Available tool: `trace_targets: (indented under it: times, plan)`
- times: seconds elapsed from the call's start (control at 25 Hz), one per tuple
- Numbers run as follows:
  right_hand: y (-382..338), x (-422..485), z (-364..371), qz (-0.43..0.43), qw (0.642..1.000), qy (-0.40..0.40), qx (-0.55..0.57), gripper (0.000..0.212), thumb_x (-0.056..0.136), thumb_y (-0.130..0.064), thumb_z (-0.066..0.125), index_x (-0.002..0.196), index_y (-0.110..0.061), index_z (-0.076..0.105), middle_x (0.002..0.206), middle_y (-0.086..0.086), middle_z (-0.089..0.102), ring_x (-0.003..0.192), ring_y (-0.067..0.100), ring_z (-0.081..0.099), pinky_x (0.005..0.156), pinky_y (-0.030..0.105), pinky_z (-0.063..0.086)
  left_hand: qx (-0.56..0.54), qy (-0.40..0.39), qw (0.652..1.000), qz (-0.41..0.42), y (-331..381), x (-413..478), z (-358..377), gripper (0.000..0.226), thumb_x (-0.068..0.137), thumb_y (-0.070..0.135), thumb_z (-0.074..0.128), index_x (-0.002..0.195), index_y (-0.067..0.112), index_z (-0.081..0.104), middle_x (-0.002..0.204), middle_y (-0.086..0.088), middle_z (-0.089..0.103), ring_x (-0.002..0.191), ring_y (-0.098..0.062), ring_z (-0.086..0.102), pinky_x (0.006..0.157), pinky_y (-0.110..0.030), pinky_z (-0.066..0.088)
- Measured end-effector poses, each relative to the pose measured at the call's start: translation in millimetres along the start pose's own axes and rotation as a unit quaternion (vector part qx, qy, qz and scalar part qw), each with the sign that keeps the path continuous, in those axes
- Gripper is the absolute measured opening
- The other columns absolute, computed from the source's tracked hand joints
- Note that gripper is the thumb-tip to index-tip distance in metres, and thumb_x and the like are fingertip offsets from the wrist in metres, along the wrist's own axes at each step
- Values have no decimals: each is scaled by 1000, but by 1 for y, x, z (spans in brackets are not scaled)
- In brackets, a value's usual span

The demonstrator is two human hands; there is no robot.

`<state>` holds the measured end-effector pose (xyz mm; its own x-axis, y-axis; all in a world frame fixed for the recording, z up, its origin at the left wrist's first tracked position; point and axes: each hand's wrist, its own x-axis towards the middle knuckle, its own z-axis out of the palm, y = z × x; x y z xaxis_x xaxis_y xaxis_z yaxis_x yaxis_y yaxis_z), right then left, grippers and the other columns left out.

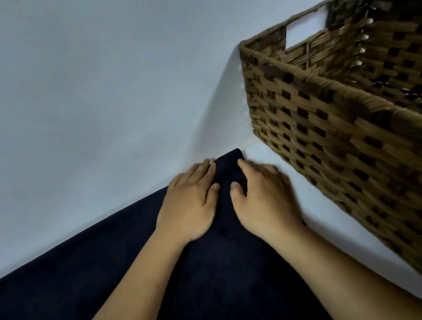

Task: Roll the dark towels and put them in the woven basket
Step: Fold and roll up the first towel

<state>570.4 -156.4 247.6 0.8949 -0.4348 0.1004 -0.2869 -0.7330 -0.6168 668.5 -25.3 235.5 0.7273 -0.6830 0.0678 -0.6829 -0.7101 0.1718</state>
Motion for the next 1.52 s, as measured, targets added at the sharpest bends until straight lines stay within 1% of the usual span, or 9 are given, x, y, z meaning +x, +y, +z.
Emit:
trace_targets:
  times: [0.28,0.52,0.68,0.84,0.96,1.12,1.28,1.4,1.52]
  plan:
    - [-10,50,-11,99,992,-17,79,38,84,-29,67,105,2,66,99,12,70,101,35,64,88,44,54,10,15,1000,7,0,-1,3,53,102,36,26,153,20,26,160,1,24,147,-18,20,119,-38,17]
    - [-19,88,-5,154,984,-22,83,22,79,-30,68,81,-11,58,87,10,59,93,26,61,79,31,50,-6,31,999,19,0,-2,0,54,102,38,25,152,20,27,159,1,25,146,-18,22,117,-38,17]
    - [-28,82,-13,221,966,-24,131,32,90,-25,61,116,-6,59,110,10,62,103,27,61,87,31,50,-79,61,995,16,0,-3,-1,46,103,34,23,142,18,42,146,1,44,134,-17,38,114,-37,25]
    - [-38,78,-33,316,909,-223,156,36,90,-33,68,109,-3,66,108,12,70,102,29,66,97,41,51,-174,110,978,-34,-6,1,4,29,101,25,29,101,17,57,102,5,59,102,-20,53,92,-32,40]
    - [-36,82,-38,326,906,-198,181,27,88,-24,70,107,-5,67,105,13,71,99,30,67,94,42,52,-202,113,970,-69,-5,1,5,22,97,13,33,83,21,48,91,9,51,97,-19,48,74,-29,39]
    - [-30,86,-24,309,886,-72,339,25,84,-9,72,108,-3,67,103,18,72,90,33,70,83,46,58,-224,110,966,-64,-5,1,5,24,100,16,34,108,21,55,109,5,56,106,-20,46,86,-36,46]
    - [-22,82,-9,308,903,-26,299,28,81,-4,71,109,-1,66,100,19,70,89,36,69,83,49,58,-103,110,989,-5,-2,-1,5,45,99,18,38,144,23,38,140,2,47,127,-19,42,113,-39,26]
    - [-28,74,-23,289,917,-102,254,21,87,-15,70,106,-8,66,98,11,71,87,26,68,77,36,57,-83,153,984,27,0,-1,5,43,93,12,45,135,22,53,135,2,53,125,-21,47,110,-35,32]
    - [-32,61,-47,287,917,-251,120,31,85,-34,73,105,-12,65,102,5,72,95,23,67,75,33,53,-94,97,991,18,2,-1,4,40,92,8,42,124,19,62,120,0,60,114,-24,53,94,-36,47]
